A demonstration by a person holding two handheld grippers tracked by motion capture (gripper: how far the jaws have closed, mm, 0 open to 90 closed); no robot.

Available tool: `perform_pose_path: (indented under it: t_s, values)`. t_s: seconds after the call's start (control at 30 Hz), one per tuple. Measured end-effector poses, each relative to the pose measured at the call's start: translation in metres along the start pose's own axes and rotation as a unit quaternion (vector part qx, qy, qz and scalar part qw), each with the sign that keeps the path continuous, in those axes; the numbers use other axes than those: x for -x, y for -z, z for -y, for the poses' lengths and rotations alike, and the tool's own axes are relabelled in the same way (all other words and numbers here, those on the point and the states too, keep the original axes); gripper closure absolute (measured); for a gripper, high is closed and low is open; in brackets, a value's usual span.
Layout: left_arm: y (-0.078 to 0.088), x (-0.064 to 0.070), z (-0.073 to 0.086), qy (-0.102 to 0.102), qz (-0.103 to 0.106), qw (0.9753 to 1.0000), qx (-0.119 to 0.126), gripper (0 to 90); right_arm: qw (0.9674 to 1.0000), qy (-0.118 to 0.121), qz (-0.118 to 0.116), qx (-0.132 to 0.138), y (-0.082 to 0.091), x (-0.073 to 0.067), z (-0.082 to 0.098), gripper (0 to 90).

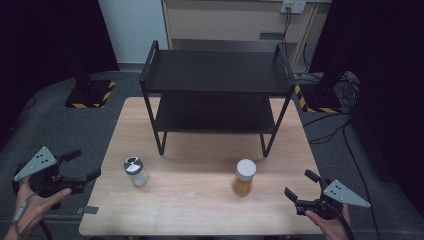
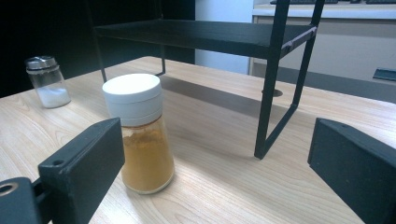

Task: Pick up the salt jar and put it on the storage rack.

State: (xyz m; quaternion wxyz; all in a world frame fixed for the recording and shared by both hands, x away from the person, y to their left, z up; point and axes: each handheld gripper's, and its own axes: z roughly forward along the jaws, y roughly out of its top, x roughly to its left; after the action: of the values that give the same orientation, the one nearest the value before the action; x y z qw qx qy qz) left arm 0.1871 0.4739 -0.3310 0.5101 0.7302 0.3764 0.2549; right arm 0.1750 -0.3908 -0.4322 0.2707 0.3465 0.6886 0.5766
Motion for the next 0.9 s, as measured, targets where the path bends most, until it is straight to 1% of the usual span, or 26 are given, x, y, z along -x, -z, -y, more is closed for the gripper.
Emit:
perform_pose_path:
  t_s: [0.1, 0.27, 0.37, 0.43, 0.47, 0.57, 0.6, 0.73, 0.9]
  values:
    - [-0.001, -0.002, 0.002, -0.002, 0.004, 1.0000, -0.001, 2.5, 1.0000, -0.002, 0.001, -0.002, 0.000, 0.000, 0.000, 4.2]
    - [-0.004, -0.005, -0.001, -0.010, 0.012, 0.9998, -0.011, 2.6, 1.0000, -0.005, 0.003, -0.001, 0.000, 0.001, 0.000, 4.2]
    - [-0.008, -0.007, -0.003, -0.015, 0.017, 0.9996, -0.020, 2.6, 1.0000, -0.003, 0.002, -0.001, 0.000, 0.000, 0.000, 4.3]
    - [-0.009, -0.008, -0.003, -0.016, 0.020, 0.9994, -0.021, 2.6, 1.0000, -0.002, 0.002, -0.001, 0.001, 0.000, 0.000, 4.4]
    - [-0.013, -0.010, -0.002, -0.017, 0.027, 0.9992, -0.023, 2.6, 1.0000, -0.002, 0.003, -0.001, 0.001, 0.000, 0.000, 4.4]
    - [-0.020, -0.013, -0.001, -0.018, 0.031, 0.9988, -0.033, 2.7, 1.0000, -0.002, 0.004, -0.002, 0.001, 0.000, 0.000, 4.5]
    - [-0.020, -0.013, -0.001, -0.018, 0.031, 0.9988, -0.033, 2.7, 1.0000, -0.002, 0.004, -0.002, 0.001, 0.000, 0.000, 4.5]
    - [-0.033, -0.016, 0.001, -0.022, 0.035, 0.9978, -0.051, 2.8, 1.0000, -0.003, 0.004, -0.001, 0.001, 0.000, 0.000, 4.5]
    - [-0.052, -0.023, 0.006, -0.027, 0.057, 0.9958, -0.067, 3.4, 1.0000, -0.003, 0.005, -0.001, 0.001, 0.000, 0.000, 4.5]
